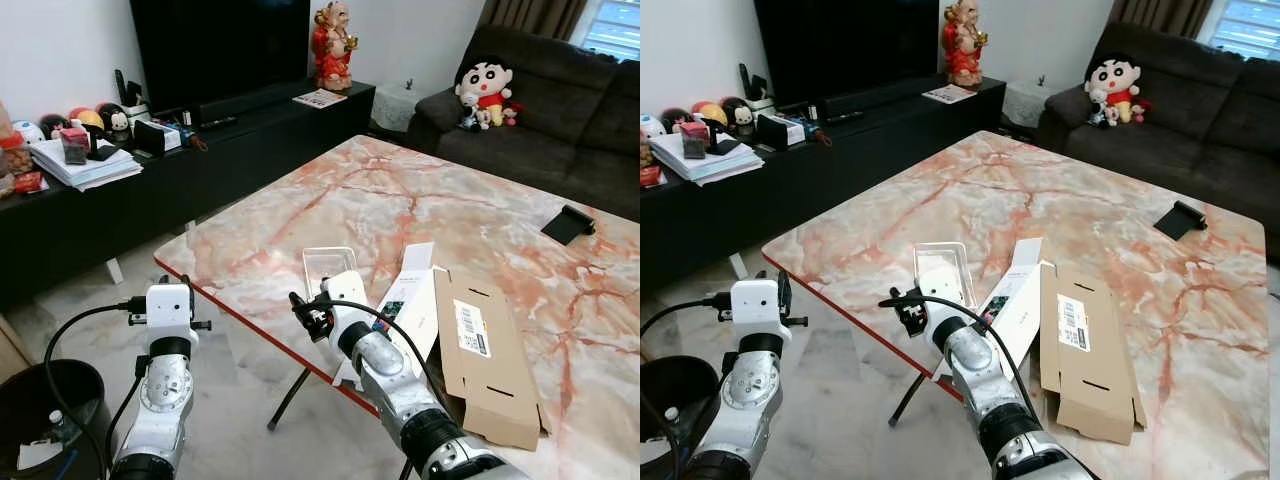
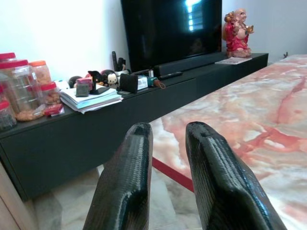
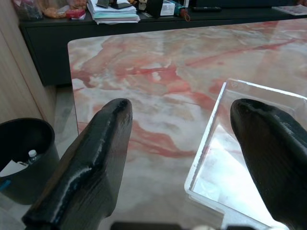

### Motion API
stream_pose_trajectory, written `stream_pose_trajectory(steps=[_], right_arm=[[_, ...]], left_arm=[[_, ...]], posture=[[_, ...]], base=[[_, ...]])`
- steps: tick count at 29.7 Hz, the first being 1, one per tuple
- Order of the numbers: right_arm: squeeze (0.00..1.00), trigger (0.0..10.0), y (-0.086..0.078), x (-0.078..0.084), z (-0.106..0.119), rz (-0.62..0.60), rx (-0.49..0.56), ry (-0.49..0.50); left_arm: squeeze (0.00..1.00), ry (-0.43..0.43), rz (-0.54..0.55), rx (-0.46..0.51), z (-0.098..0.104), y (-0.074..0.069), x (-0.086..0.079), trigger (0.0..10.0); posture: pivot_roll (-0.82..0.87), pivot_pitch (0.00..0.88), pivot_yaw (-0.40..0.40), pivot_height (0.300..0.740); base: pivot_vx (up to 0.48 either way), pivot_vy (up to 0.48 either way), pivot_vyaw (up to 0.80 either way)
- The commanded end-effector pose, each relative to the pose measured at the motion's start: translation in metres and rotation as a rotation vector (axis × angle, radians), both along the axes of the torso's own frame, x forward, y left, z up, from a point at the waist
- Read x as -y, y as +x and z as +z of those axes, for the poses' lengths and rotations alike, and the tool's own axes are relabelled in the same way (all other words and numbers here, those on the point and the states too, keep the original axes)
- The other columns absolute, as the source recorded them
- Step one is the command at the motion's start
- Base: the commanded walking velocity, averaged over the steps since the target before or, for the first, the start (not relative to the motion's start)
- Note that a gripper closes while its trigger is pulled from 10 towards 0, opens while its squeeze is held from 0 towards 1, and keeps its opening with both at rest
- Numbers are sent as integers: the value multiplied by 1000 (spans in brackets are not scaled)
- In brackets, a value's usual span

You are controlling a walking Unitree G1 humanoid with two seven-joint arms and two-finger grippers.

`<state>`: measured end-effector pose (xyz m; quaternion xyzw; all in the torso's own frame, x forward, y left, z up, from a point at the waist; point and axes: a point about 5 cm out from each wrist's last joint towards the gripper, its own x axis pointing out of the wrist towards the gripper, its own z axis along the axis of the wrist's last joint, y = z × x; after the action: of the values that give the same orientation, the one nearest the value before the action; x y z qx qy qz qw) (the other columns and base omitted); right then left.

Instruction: Picking trash to rubbish bin

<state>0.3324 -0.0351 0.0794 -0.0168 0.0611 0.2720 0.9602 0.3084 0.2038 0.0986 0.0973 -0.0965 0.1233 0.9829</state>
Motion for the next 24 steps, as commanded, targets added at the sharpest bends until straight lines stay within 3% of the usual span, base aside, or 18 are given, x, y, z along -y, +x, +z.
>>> stream_pose_trajectory(steps=[1, 20, 24], right_arm=[[0, 10000, 1, -16, 12, 30, 28, 35], [0, 10000, 2, -17, 16, 40, 45, 51], [0, 10000, 2, -17, 16, 42, 46, 50]], left_arm=[[0, 5, -7, 5, 4, 3, 1, 10000], [0, 6, 16, 30, 9, 3, -2, 10000], [0, 7, 18, 33, 9, 3, -2, 10000]], posture=[[50, 0, -94, 740], [53, 0, -94, 740], [53, 0, -94, 740]], base=[[0, 0, 0], [0, 0, 0], [271, 0, 0]])
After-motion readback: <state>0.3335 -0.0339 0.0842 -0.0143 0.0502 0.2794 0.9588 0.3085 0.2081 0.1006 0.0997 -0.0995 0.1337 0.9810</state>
